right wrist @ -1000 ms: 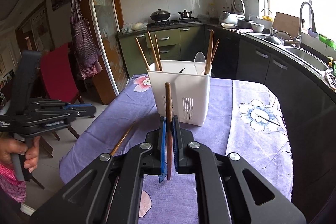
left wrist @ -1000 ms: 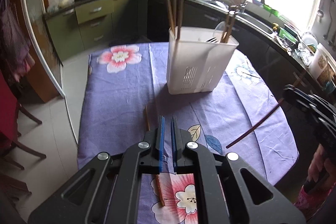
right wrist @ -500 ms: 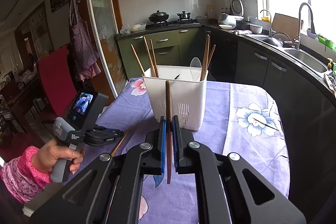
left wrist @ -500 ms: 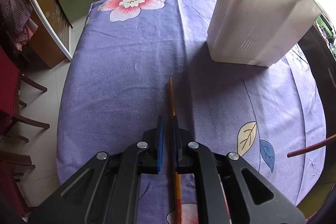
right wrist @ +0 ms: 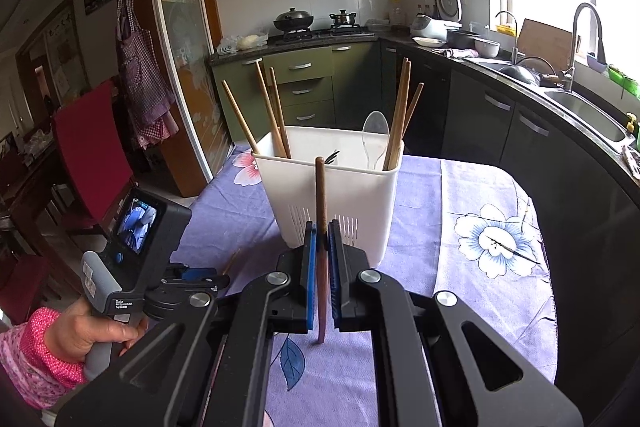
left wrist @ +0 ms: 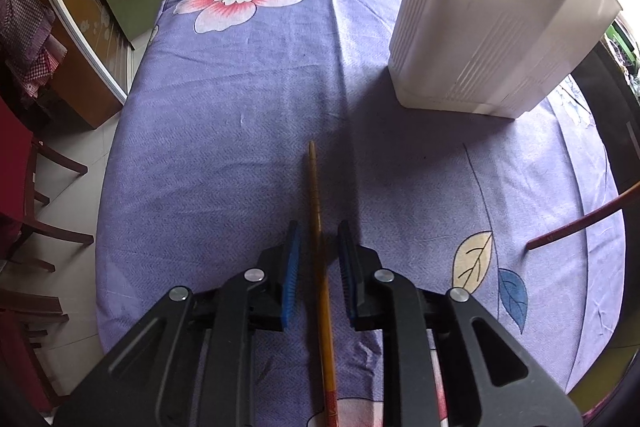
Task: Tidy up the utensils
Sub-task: 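Lift both chopsticks upright and carry them toward the white holder, then lower both held chopsticks into the white holder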
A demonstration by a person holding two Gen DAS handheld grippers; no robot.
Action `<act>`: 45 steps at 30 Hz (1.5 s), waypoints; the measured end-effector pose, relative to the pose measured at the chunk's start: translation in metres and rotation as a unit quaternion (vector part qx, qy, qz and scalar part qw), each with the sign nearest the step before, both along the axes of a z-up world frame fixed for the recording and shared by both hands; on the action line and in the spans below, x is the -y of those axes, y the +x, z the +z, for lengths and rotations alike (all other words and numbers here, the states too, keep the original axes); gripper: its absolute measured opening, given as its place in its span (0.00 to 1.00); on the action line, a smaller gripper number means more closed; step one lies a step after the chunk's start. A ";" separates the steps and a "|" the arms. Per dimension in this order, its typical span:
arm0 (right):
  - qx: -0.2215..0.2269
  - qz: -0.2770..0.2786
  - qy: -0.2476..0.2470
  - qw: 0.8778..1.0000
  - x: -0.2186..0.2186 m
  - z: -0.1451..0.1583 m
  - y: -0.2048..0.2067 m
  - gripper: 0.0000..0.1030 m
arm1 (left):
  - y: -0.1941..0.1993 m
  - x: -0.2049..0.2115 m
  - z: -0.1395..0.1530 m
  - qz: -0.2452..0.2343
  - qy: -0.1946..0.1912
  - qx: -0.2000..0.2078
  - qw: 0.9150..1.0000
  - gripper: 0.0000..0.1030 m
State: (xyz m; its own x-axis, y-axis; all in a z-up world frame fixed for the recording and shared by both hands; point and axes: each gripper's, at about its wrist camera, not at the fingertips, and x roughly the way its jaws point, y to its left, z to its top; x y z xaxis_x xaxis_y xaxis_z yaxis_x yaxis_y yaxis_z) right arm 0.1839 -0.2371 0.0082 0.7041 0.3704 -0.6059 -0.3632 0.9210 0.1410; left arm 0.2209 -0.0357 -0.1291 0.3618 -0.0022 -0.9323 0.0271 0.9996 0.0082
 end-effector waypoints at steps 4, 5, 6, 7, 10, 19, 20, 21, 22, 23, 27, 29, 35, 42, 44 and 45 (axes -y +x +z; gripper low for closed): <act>-0.002 0.000 -0.001 1.000 0.001 0.000 0.002 0.07 | 0.002 0.001 0.000 -0.001 0.007 0.000 1.000 0.18; -0.003 -0.001 -0.001 1.000 0.001 0.000 0.002 0.07 | 0.002 0.002 0.000 -0.002 0.010 0.001 1.000 0.18; -0.003 -0.002 -0.002 1.000 0.001 0.000 0.004 0.07 | 0.001 0.003 0.000 -0.002 0.011 0.002 1.000 0.18; -0.005 -0.002 -0.002 1.000 0.000 0.000 0.005 0.07 | 0.001 0.004 0.000 -0.002 0.012 0.002 1.000 0.17; -0.007 -0.004 -0.003 1.000 0.000 0.000 0.008 0.07 | 0.002 0.006 0.001 -0.004 0.005 -0.001 1.000 0.06; -0.008 -0.001 0.003 1.000 0.001 0.000 0.010 0.07 | -0.021 0.001 0.046 -0.010 -0.016 0.061 0.998 0.06; -0.007 0.000 0.003 1.000 0.001 0.001 0.009 0.07 | -0.025 0.001 0.053 -0.012 -0.017 0.070 0.997 0.06; -0.007 0.001 0.004 1.000 0.002 0.001 0.008 0.07 | -0.032 0.000 0.063 -0.014 -0.020 0.083 0.996 0.06; -0.006 0.001 0.005 1.000 0.002 0.002 0.007 0.07 | -0.037 0.000 0.070 -0.017 -0.021 0.093 0.995 0.06; -0.005 0.000 0.005 1.000 0.002 0.002 0.007 0.07 | -0.044 0.000 0.080 -0.021 -0.022 0.104 0.994 0.06; -0.002 -0.002 0.006 1.000 0.004 0.005 0.003 0.07 | -0.069 0.001 0.112 -0.030 -0.024 0.145 0.989 0.06; 0.000 -0.002 0.007 1.000 0.005 0.006 0.001 0.07 | -0.080 0.001 0.127 -0.033 -0.026 0.164 0.986 0.06; 0.005 -0.002 0.006 1.000 0.005 0.010 -0.004 0.07 | -0.096 0.006 0.155 -0.046 -0.028 0.196 0.979 0.06; 0.023 -0.006 0.007 1.000 0.012 0.029 -0.008 0.07 | -0.091 0.008 0.178 -0.055 -0.040 0.205 0.976 0.06; 0.030 -0.008 0.007 1.000 0.015 0.037 -0.008 0.07 | -0.087 0.010 0.184 -0.057 -0.042 0.205 0.976 0.06; 0.032 -0.008 0.007 0.999 0.017 0.039 -0.009 0.07 | -0.085 0.012 0.187 -0.059 -0.043 0.205 0.976 0.06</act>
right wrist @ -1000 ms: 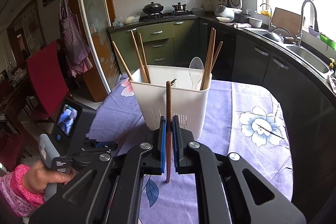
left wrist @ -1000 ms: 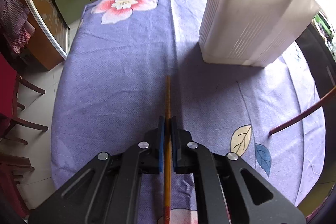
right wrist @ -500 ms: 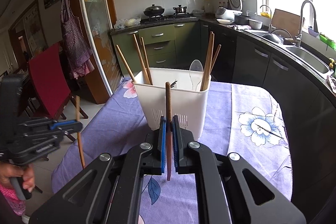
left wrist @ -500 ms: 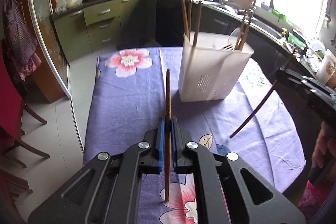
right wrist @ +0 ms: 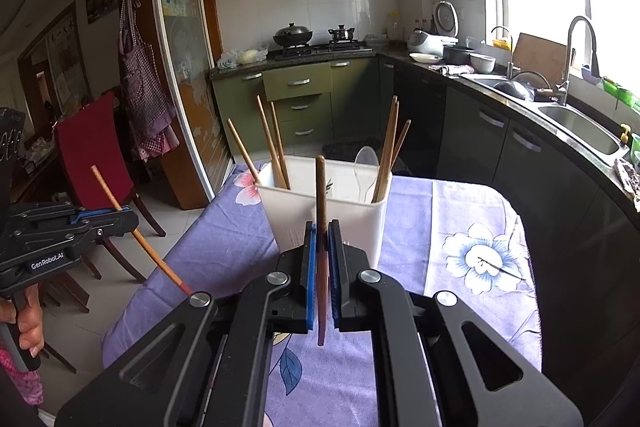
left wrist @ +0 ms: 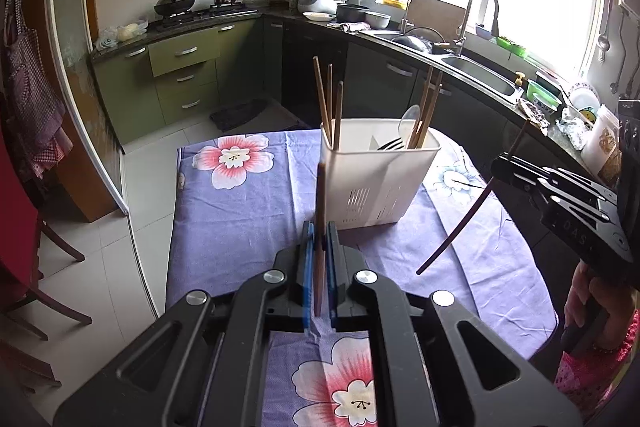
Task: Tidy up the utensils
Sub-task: 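Lower both held chopsticks into the white holder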
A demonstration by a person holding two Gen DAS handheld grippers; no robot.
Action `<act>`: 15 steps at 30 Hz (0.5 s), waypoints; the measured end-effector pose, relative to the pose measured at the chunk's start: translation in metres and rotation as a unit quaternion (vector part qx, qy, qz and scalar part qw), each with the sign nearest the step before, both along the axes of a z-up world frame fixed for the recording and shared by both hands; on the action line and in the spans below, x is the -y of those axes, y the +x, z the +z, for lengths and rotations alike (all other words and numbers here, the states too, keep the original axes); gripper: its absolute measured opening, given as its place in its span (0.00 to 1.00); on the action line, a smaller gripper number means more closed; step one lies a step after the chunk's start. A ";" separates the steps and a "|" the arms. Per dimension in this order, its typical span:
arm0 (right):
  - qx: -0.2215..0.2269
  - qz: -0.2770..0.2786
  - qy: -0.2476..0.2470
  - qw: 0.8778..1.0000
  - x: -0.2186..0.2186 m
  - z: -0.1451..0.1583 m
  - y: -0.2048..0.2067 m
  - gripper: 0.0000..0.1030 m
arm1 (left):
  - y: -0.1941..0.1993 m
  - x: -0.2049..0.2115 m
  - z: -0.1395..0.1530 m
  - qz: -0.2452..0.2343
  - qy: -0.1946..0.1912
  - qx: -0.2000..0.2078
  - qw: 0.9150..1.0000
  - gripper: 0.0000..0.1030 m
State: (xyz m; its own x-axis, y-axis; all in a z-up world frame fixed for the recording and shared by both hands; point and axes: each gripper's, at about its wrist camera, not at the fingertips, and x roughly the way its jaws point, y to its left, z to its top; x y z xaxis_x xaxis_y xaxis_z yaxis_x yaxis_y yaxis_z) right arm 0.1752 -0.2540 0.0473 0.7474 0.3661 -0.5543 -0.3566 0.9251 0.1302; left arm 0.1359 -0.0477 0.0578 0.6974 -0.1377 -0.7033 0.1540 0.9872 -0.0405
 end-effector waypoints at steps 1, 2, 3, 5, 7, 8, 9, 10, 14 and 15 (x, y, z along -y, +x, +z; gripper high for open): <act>0.002 0.000 0.000 1.000 0.001 0.003 -0.001 0.07 | 0.002 0.002 0.004 -0.003 -0.001 0.001 1.000 0.06; 0.004 0.000 0.000 1.000 0.002 0.006 -0.001 0.07 | 0.003 0.003 0.007 -0.006 -0.002 0.001 1.000 0.06; 0.007 0.001 0.001 1.000 0.003 0.010 -0.001 0.07 | 0.004 0.004 0.010 -0.009 -0.003 0.002 1.000 0.06; 0.011 0.002 0.000 1.000 0.004 0.018 -0.001 0.07 | 0.006 0.008 0.019 -0.017 -0.006 0.004 1.000 0.06; 0.019 0.002 -0.002 1.000 0.005 0.027 -0.002 0.07 | 0.008 0.012 0.026 -0.024 -0.004 0.008 1.000 0.06; 0.022 0.003 -0.002 1.000 0.005 0.031 -0.001 0.07 | 0.009 0.014 0.031 -0.026 -0.004 0.011 1.000 0.06; 0.027 0.005 0.000 1.000 0.005 0.037 -0.001 0.07 | 0.011 0.016 0.036 -0.029 -0.005 0.014 0.999 0.06; 0.029 0.007 0.001 1.000 0.005 0.042 -0.001 0.07 | 0.012 0.018 0.041 -0.032 -0.006 0.017 0.999 0.06; 0.045 0.011 0.006 0.999 0.006 0.065 0.002 0.07 | 0.021 0.026 0.065 -0.042 -0.011 0.032 0.999 0.06; 0.051 0.011 0.008 0.999 0.007 0.072 0.003 0.07 | 0.022 0.029 0.071 -0.043 -0.011 0.037 0.998 0.06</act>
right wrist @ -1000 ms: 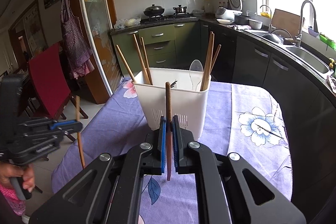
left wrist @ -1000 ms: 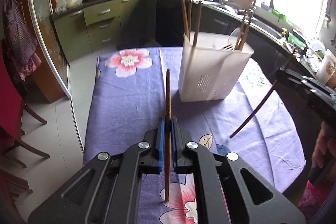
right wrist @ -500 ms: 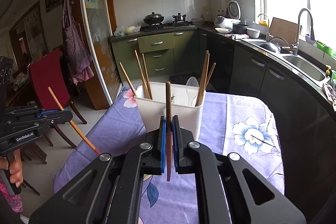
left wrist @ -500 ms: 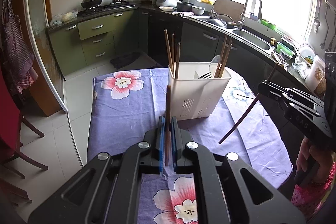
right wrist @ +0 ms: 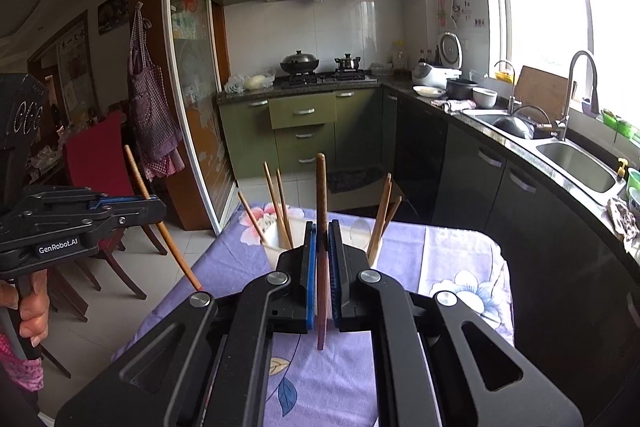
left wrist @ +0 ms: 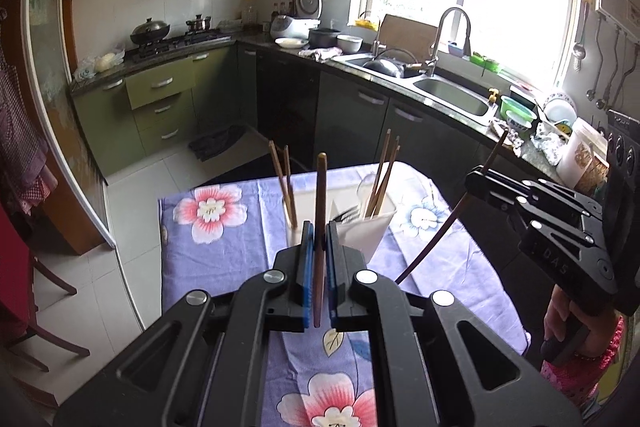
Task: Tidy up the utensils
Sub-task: 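Lower both held chopsticks into the white holder, then open the left tool releasing its chopstick while the right tool releases its chopstick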
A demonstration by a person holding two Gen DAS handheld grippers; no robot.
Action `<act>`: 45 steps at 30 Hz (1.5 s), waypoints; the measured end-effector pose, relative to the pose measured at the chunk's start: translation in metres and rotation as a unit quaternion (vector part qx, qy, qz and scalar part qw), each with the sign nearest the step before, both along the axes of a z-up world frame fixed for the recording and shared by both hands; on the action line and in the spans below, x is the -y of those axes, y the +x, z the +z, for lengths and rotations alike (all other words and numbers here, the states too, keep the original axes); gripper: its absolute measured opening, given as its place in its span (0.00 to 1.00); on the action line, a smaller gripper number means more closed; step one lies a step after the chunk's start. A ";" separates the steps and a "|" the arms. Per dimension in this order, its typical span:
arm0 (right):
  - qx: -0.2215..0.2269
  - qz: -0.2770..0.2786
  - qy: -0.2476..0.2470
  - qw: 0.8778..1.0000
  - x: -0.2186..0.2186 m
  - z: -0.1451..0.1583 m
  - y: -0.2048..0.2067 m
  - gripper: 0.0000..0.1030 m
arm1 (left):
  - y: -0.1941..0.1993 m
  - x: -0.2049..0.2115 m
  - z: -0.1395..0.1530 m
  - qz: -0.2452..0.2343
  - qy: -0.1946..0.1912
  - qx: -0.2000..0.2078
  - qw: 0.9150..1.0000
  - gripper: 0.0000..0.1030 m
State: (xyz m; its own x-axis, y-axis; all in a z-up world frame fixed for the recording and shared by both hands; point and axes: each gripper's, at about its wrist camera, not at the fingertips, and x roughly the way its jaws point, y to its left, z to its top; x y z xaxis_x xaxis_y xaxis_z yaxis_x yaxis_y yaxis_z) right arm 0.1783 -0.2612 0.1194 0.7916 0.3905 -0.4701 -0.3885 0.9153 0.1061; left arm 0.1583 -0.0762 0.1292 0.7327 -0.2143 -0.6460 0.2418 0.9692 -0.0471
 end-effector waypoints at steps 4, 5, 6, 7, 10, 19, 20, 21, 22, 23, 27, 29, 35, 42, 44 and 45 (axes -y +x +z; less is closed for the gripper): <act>0.027 -0.002 0.006 1.000 0.003 0.030 0.005 0.07 | 0.011 0.010 0.027 -0.005 0.002 0.025 1.000 0.06; 0.031 -0.003 0.008 0.999 0.003 0.036 0.007 0.07 | 0.015 0.013 0.032 -0.006 0.002 0.030 1.000 0.06; 0.038 -0.004 0.012 0.999 0.005 0.044 0.010 0.07 | 0.019 0.015 0.038 -0.006 0.002 0.035 0.999 0.06; 0.042 -0.005 0.014 0.999 0.006 0.050 0.013 0.07 | 0.023 0.018 0.043 -0.007 0.000 0.040 0.999 0.06; 0.054 -0.008 0.021 0.998 0.006 0.065 0.027 0.07 | 0.035 0.025 0.054 -0.009 0.000 0.054 0.998 0.06; 0.039 -0.014 0.023 0.999 0.002 0.060 0.083 0.07 | 0.086 0.042 0.045 0.005 0.020 0.062 0.998 0.06; 0.034 -0.014 0.024 0.999 0.001 0.055 0.089 0.07 | 0.091 0.043 0.040 0.008 0.024 0.059 0.998 0.06; 0.028 -0.014 0.025 0.999 0.001 0.049 0.096 0.07 | 0.097 0.043 0.034 0.011 0.027 0.055 0.998 0.06; 0.020 -0.013 0.026 0.999 0.001 0.043 0.102 0.07 | 0.102 0.043 0.026 0.012 0.027 0.048 0.998 0.06; 0.015 -0.015 0.025 0.999 0.002 0.038 0.108 0.07 | 0.107 0.043 0.020 0.012 0.027 0.040 0.999 0.06; -0.002 -0.015 0.028 1.000 0.001 0.015 0.123 0.07 | 0.120 0.038 -0.004 0.011 0.030 0.016 0.999 0.06; -0.013 -0.014 0.027 0.999 0.000 0.004 0.130 0.07 | 0.123 0.035 -0.015 0.012 0.033 0.007 0.999 0.06; -0.032 -0.013 0.020 0.999 -0.007 -0.025 0.137 0.07 | 0.127 0.034 -0.041 0.003 0.036 -0.017 0.999 0.06; -0.037 -0.013 0.014 0.999 -0.010 -0.042 0.129 0.08 | 0.117 0.034 -0.049 0.003 0.038 -0.016 0.999 0.27; -0.034 -0.014 0.016 0.999 -0.008 -0.041 0.121 0.12 | 0.111 0.034 -0.047 0.005 0.040 -0.009 0.999 0.35; -0.031 -0.016 0.017 0.999 -0.006 -0.040 0.116 0.13 | 0.105 0.032 -0.046 0.005 0.040 -0.004 0.999 0.38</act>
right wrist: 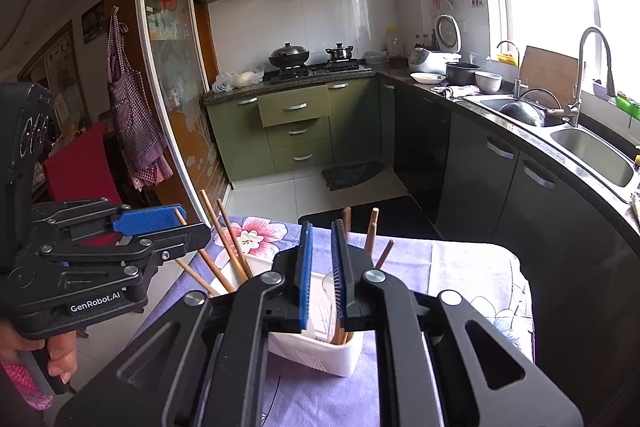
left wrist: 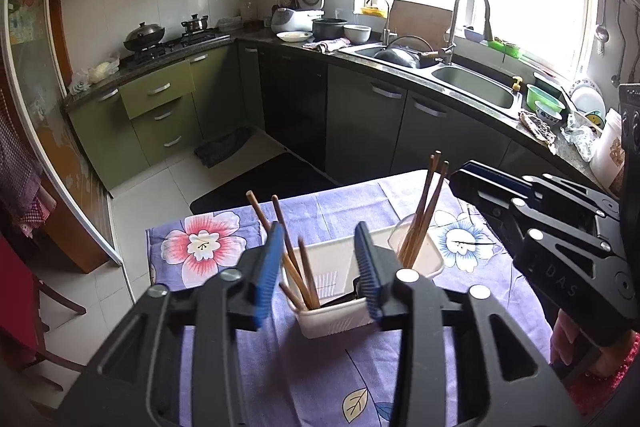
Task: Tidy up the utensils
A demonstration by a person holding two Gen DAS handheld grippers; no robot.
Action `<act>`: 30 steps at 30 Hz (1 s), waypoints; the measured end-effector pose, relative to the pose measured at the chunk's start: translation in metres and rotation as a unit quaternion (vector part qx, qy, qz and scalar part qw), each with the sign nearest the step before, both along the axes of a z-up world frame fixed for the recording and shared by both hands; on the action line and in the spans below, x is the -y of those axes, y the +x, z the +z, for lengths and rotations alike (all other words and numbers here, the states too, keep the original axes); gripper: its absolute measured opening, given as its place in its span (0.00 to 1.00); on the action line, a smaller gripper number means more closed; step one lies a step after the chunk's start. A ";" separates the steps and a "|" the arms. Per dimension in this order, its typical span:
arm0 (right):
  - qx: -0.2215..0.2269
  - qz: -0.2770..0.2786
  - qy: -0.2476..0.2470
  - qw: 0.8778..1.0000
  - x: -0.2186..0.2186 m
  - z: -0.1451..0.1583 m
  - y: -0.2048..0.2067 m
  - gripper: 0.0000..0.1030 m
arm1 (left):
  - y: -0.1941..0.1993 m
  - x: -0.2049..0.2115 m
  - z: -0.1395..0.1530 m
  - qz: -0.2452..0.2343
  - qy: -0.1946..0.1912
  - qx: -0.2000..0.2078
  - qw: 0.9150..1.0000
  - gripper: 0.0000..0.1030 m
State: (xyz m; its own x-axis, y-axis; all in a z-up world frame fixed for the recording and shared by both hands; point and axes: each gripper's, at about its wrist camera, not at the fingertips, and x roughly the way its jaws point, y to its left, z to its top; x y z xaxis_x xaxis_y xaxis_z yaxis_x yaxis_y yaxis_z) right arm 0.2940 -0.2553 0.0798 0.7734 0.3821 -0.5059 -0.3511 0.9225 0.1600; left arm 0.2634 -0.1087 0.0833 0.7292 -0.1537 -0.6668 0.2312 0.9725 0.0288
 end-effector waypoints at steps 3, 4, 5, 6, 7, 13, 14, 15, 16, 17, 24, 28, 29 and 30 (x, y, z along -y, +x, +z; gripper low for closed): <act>0.011 -0.005 0.003 1.000 0.007 0.004 -0.023 0.14 | -0.018 -0.004 0.005 -0.001 -0.007 0.010 1.000 0.41; 0.017 -0.008 0.003 1.000 0.010 0.004 -0.033 0.16 | -0.026 -0.007 0.006 -0.001 -0.012 0.014 1.000 0.43; 0.021 -0.011 0.002 1.000 0.012 0.004 -0.043 0.22 | -0.035 -0.010 0.007 0.000 -0.017 0.019 1.000 0.51; 0.026 -0.016 0.002 1.000 0.014 0.003 -0.056 0.28 | -0.043 -0.012 0.007 0.001 -0.020 0.024 0.999 0.57; 0.028 -0.019 0.002 0.999 0.016 0.000 -0.067 0.29 | -0.053 -0.015 0.005 0.002 -0.021 0.030 0.999 0.58; 0.024 -0.047 0.003 0.999 0.032 -0.042 -0.136 0.44 | -0.102 -0.022 -0.021 0.008 -0.023 0.037 0.999 0.64; 0.020 -0.050 0.003 0.999 0.033 -0.049 -0.146 0.46 | -0.110 -0.023 -0.027 0.007 -0.023 0.035 0.999 0.65; 0.017 -0.053 0.005 0.998 0.036 -0.056 -0.155 0.51 | -0.117 -0.023 -0.034 0.008 -0.022 0.034 0.999 0.66; 0.016 -0.056 0.007 0.998 0.038 -0.063 -0.164 0.53 | -0.124 -0.025 -0.040 0.011 -0.021 0.033 0.999 0.67; 0.015 -0.059 0.007 0.998 0.040 -0.068 -0.172 0.55 | -0.131 -0.027 -0.047 0.015 -0.022 0.032 0.999 0.68; 0.023 -0.061 0.015 0.998 0.048 -0.090 -0.221 0.82 | -0.175 -0.040 -0.069 0.035 -0.014 0.047 0.998 0.84; 0.032 -0.059 0.022 0.997 0.045 -0.086 -0.243 0.95 | -0.200 -0.051 -0.063 0.051 -0.022 0.070 0.996 0.91; 0.035 -0.061 0.020 0.997 0.045 -0.085 -0.250 0.95 | -0.206 -0.053 -0.061 0.054 -0.023 0.076 0.995 0.93; 0.038 -0.064 0.018 0.997 0.045 -0.081 -0.253 0.95 | -0.211 -0.055 -0.058 0.056 -0.024 0.082 0.995 0.93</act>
State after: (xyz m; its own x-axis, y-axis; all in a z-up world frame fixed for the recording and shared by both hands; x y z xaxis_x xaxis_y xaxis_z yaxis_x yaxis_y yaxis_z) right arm 0.0413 -0.3005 -0.0013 0.8521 0.2957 -0.4319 -0.2440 0.9544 0.1721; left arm 0.0529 -0.0540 0.0256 0.8417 -0.0936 -0.5318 0.1166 0.9931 0.0097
